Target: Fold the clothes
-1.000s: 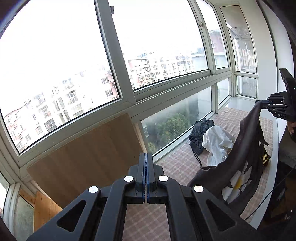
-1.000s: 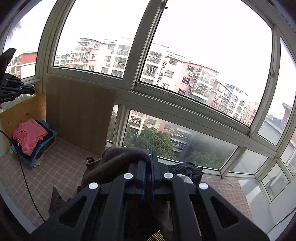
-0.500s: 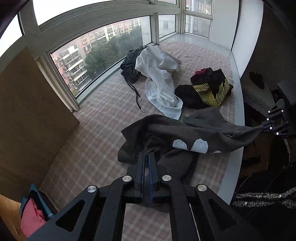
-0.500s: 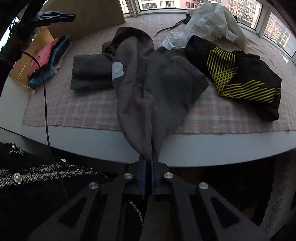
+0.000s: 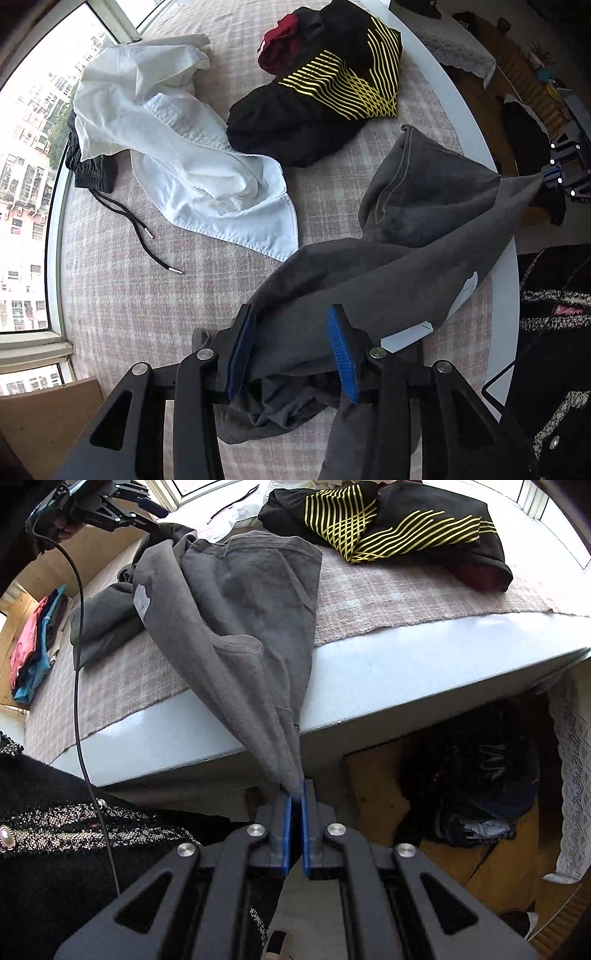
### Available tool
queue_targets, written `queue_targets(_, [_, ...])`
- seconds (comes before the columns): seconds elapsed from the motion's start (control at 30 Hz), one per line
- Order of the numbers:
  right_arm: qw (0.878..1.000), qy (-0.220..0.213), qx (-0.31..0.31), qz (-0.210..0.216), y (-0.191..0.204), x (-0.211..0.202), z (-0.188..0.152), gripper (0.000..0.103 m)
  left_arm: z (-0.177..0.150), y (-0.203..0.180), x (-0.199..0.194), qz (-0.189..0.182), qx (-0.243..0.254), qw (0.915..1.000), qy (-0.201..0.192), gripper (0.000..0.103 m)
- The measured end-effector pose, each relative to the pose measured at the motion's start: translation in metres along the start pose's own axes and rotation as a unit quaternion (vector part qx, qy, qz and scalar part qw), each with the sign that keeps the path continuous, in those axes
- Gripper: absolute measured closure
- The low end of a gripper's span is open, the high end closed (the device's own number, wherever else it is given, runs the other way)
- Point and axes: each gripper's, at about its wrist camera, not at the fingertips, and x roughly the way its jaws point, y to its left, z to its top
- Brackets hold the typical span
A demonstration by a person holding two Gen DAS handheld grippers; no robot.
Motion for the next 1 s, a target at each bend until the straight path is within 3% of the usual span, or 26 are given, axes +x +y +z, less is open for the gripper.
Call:
queue_targets(0.17, [1.0,0.003,0.006,-0.008,0.0,0.002,0.006,0.099,0.015,0.016,0.029,-0.026,0.036,0.9983,0.036,0.061])
queue_targets(0.27, [1.0,0.007,0.013,-0.012,-0.002,0.002,0.011,0.099,0.016,0.026,0.048,-0.063,0.033,0.9958,0.058,0.06])
queue_targets(0.37, [1.0,0.011,0.016,-0.014,-0.005,0.003,0.016,0.099,0.009,0.026,0.066,-0.086,0.031,0.9925,0.081,0.065])
queue_targets(0.4, [1.0,0.01,0.012,-0.017,-0.004,0.003,0.019,0.099,0.005,0.026,0.071,-0.088,0.03,0.9918,0.088,0.077])
queue_targets(0.43, [1.0,0.009,0.008,-0.021,-0.004,0.003,0.022,0.099,0.0,0.027,0.074,-0.085,0.018,0.9922,0.089,0.101])
queue_targets(0.47, [1.0,0.007,0.004,-0.024,-0.004,0.002,0.026,0.099,-0.004,0.028,0.077,-0.083,0.006,0.9924,0.091,0.099])
queue_targets(0.6, [0.998,-0.038,-0.028,-0.05,-0.005,-0.025,0.058,0.099,-0.032,0.038,0.04,-0.081,-0.081,0.9933,0.017,0.1])
queue_targets(0.67, [0.993,-0.078,-0.053,-0.064,-0.003,-0.047,0.083,0.099,-0.052,0.044,0.0,-0.047,-0.129,0.99,-0.033,0.1])
queue_targets(0.73, [0.984,-0.131,-0.086,-0.085,0.004,-0.074,0.116,0.099,-0.08,0.05,-0.05,-0.012,-0.175,0.9806,-0.088,0.1])
queue_targets(0.8, [0.968,-0.196,-0.119,-0.105,0.017,-0.108,0.153,0.099,-0.114,0.057,-0.108,0.04,-0.223,0.9637,-0.141,0.1])
queue_targets(0.9, [0.937,-0.3,-0.152,-0.101,0.042,-0.173,0.21,0.099,-0.167,0.069,-0.195,0.118,-0.282,0.9297,-0.205,0.1])
queue_targets(1.0, [0.897,-0.391,-0.182,-0.095,0.077,-0.245,0.25,0.099,-0.212,0.062,-0.273,0.205,-0.319,0.8977,-0.225,0.1])
